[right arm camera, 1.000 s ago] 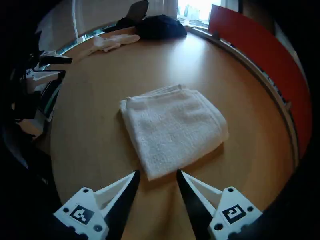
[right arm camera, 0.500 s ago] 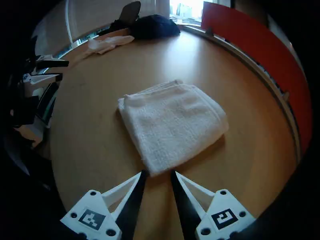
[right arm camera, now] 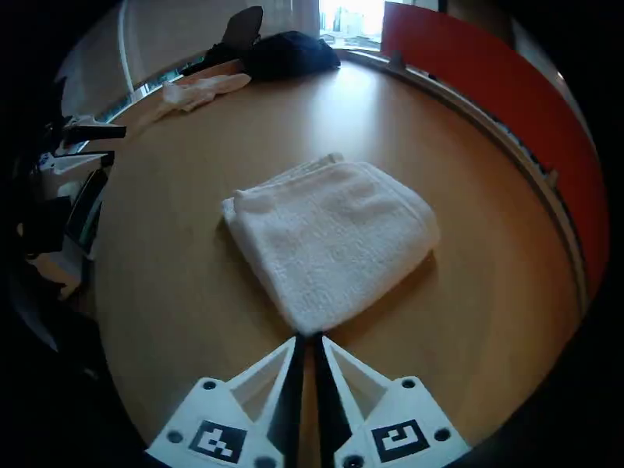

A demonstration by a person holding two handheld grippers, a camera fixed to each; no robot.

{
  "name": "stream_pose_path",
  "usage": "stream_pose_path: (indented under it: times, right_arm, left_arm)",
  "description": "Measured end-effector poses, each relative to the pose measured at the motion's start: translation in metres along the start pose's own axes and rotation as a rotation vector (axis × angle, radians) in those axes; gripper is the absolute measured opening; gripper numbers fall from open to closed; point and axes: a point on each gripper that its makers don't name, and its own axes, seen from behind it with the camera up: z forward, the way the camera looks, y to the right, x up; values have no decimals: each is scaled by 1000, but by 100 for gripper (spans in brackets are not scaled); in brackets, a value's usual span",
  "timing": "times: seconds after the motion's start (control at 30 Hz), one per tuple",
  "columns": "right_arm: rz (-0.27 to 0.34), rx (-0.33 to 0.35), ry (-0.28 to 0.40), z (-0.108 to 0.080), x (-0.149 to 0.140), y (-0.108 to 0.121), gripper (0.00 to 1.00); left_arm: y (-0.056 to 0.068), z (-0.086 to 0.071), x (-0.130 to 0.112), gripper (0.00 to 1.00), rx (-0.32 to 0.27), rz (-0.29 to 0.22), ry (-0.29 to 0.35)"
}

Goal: Fold towel

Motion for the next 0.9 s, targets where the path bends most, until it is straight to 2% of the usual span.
stream_pose_path:
  times: [0.2, 0.4, 0.9]
  right_arm:
    - [12, 3, 20, -5, 6, 2, 4]
    - [16, -17, 69, -16, 26, 10, 4]
    - [-47, -56, 199, -59, 108, 34, 4]
  left_arm:
    - [1, 1, 0, 93, -2, -3, 0]
    - [1, 5, -1, 93, -6, -7, -3]
    - [4, 11, 9, 93, -22, 9, 10]
